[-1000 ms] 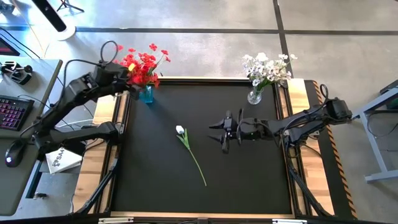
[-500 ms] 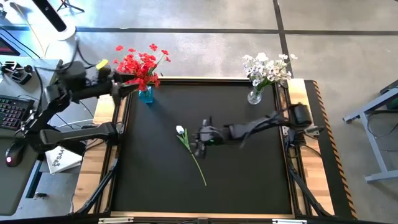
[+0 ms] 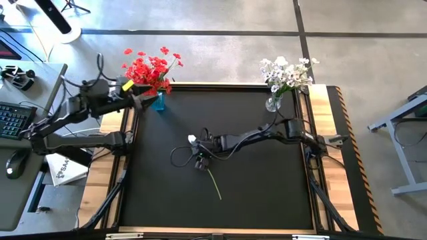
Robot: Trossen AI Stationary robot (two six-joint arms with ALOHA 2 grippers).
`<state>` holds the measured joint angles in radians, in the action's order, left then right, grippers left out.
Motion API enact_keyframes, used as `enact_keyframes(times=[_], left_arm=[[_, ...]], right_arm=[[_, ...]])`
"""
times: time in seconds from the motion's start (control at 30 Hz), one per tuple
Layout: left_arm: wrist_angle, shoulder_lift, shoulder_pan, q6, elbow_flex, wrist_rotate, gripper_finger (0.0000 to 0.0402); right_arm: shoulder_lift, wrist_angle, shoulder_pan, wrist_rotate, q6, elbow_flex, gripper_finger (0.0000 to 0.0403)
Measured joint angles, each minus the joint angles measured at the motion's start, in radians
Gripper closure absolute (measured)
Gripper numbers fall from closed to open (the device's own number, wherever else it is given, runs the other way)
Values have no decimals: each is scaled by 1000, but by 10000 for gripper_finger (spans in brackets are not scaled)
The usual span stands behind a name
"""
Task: Sort flowers into vase by color
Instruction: Put the white tulip into the transparent vase
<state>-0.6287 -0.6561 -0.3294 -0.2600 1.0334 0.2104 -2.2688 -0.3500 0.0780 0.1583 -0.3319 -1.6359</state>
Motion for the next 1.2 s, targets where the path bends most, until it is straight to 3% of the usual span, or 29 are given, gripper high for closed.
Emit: enact_keyframes(times=[0.2,0.3,0.37,0.53,0.63,0.77,0.93,1.03,1.1,1.2], left_arm=[[215,-25,98,69,-102,-21,135],[263,-48,163,112,-122,-16,135],[276,-71,212,136,-122,6,135],[303,-140,340,204,-122,124,135],[330,-205,407,248,-122,178,135],[415,-334,482,299,-124,180,135],[864,-510,521,376,-266,76,135],[1178,-632,495,377,-357,-11,135],[1375,-727,473,377,-387,-61,135],[1586,-871,440,398,-385,-130,135]], right_arm=[[15,18,-7,-12,75,41,295],[77,56,-6,9,78,143,368],[147,97,-6,50,69,252,391],[424,323,1,144,-2,598,373],[605,510,38,233,-7,812,384],[824,917,128,342,114,1067,397],[961,1520,250,364,430,1316,394],[988,1815,291,300,607,1408,399],[989,1924,293,207,665,1435,399],[998,1902,272,120,665,1401,399]])
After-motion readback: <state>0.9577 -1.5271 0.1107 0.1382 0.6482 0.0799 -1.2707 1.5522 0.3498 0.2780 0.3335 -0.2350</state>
